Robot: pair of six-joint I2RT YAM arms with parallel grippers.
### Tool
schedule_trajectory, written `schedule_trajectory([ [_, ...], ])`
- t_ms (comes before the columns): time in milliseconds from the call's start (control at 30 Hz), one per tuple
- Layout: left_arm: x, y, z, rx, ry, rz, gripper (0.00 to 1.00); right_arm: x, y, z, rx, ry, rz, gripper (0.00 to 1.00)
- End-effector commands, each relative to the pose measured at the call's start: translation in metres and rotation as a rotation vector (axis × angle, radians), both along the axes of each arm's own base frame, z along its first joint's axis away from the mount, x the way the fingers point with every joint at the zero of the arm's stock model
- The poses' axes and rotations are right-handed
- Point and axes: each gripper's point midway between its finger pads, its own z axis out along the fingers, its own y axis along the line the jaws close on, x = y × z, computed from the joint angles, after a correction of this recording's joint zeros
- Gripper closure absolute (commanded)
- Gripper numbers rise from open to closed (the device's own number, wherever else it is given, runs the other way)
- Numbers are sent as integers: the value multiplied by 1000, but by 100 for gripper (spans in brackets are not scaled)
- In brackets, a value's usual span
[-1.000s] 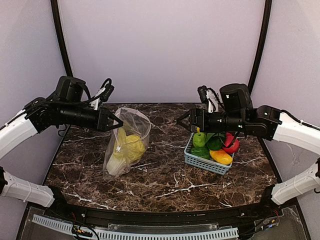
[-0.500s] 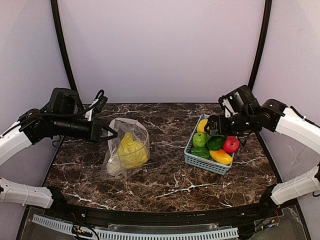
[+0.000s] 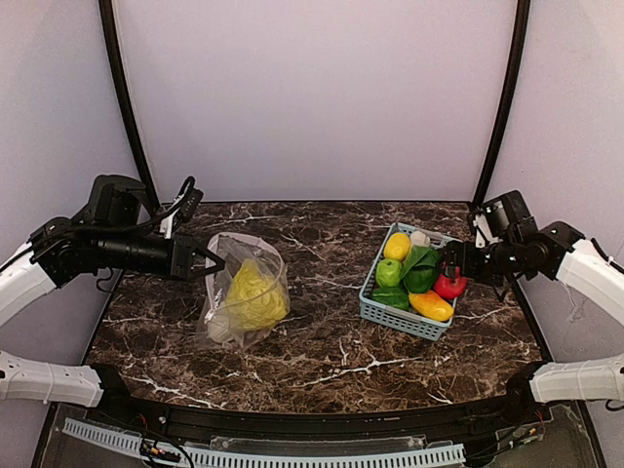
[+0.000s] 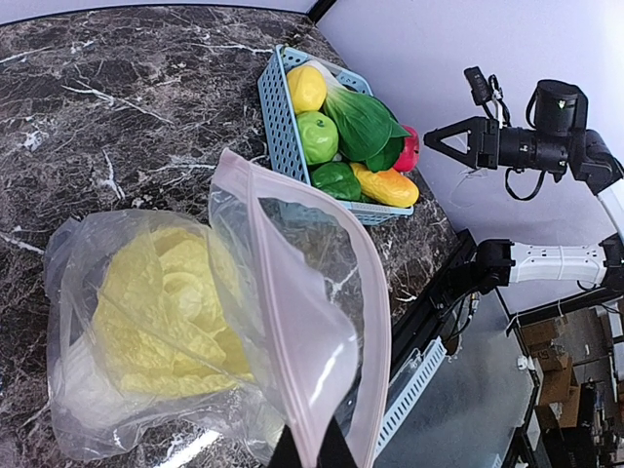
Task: Place the food in the zip-top bag and seal the zipper
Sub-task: Pick up the fake fruit from the bin.
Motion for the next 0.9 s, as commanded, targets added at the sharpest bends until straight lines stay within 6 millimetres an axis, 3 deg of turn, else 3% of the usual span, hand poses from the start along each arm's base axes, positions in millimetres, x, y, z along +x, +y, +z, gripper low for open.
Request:
schedule_trajectory([
  [0,1,-2,-7,1,13,-5,99,2,-3,-4,82,-16,2,8],
  [267,2,-4,-5,-6,9,-8,99,1,-7,-25,138,5,0,24],
  [600,1,-2,-4,-4,15,0,99,7,-13,-42,134,21,-21,24],
  [867,-1,-1,-4,-7,16,-1,99,12,-18,-43,110,12,-39,20],
])
